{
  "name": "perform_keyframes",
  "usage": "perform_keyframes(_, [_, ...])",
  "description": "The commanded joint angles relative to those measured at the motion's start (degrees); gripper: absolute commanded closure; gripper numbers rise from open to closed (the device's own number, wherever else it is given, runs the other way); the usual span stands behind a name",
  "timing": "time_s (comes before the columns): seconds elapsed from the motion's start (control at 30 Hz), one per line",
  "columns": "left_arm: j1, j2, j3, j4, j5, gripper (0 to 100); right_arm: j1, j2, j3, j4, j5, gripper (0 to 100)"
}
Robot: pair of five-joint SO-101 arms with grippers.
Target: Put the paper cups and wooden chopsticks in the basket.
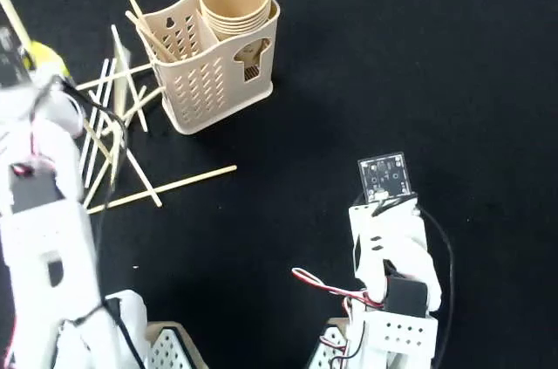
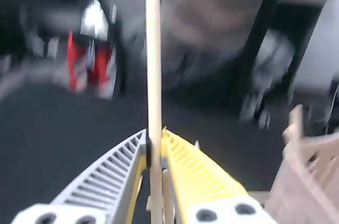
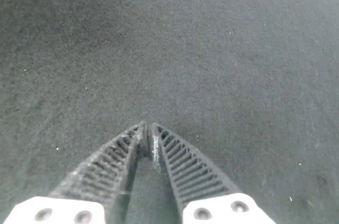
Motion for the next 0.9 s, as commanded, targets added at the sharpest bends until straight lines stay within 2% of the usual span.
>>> perform_keyframes(0.0, [5.2,-9.7,7.3,-17.8,0.4,97,-0.8,-3.8,0.0,0.0,0.4,98.5])
perform_keyframes(0.1, [10.4,-13.0,7.3,-21.5,0.4,97,-0.8,-3.8,0.0,0.0,0.4,98.5])
perform_keyframes(0.23, [16.7,-13.6,3.6,-22.4,0.7,97,-0.8,-3.8,0.0,0.0,0.4,98.5])
perform_keyframes(0.3, [18.4,-13.6,2.2,-22.4,3.4,97,-0.8,-3.8,0.0,0.0,0.4,98.5])
perform_keyframes(0.47, [19.0,-10.3,0.0,-22.7,9.4,97,-0.8,-3.8,0.0,0.0,0.4,98.5])
perform_keyframes(0.7, [18.7,9.6,-8.7,-22.8,17.5,97,-0.7,-3.8,0.0,0.0,0.4,98.5])
perform_keyframes(0.87, [19.0,17.5,-15.1,-22.8,19.1,97,-0.7,-3.8,0.0,-0.1,0.4,98.5])
